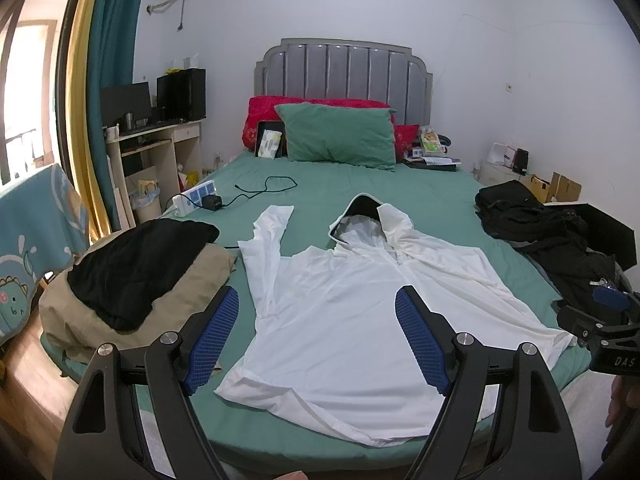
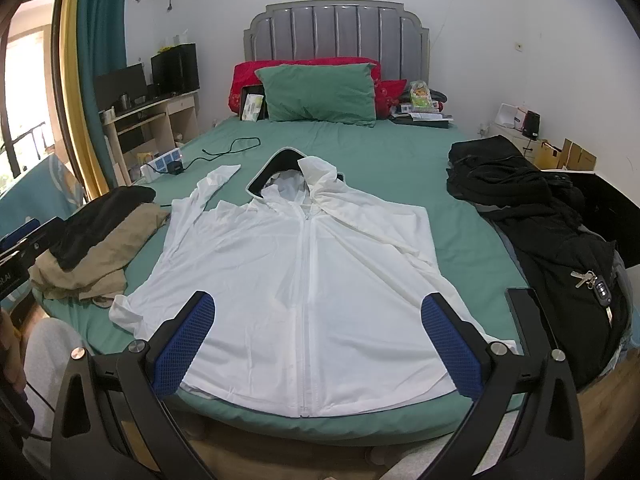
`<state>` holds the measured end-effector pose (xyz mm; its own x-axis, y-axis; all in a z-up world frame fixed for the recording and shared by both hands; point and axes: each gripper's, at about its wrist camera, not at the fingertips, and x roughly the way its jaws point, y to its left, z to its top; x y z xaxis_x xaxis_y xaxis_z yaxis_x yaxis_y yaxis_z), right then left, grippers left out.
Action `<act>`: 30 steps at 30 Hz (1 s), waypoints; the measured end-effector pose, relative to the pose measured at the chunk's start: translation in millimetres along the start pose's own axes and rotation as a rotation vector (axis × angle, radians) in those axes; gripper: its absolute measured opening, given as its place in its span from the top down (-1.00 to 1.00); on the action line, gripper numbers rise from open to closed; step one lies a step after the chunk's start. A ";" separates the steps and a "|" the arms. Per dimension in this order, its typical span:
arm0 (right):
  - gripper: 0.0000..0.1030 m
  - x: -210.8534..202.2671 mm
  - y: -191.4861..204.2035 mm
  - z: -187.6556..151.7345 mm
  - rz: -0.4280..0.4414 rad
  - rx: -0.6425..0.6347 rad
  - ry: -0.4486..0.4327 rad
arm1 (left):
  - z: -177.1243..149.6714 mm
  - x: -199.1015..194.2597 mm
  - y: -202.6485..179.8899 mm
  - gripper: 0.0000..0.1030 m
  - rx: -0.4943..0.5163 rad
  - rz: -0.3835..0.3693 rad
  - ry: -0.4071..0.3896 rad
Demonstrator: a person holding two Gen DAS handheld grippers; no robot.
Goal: Fold large clothes
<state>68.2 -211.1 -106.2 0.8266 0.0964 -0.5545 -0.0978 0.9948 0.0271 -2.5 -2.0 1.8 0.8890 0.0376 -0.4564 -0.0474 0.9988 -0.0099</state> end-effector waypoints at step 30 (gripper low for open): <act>-0.98 184.3 -29.7 47.2 -0.007 -0.112 0.178 | -12.4 204.3 15.9 -0.63 0.018 -0.210 0.341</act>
<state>249.6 -221.3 -169.9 0.7178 0.0721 -0.6925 -0.1616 0.9847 -0.0650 172.7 21.2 -102.6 0.6764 -0.1763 -0.7151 0.1300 0.9843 -0.1197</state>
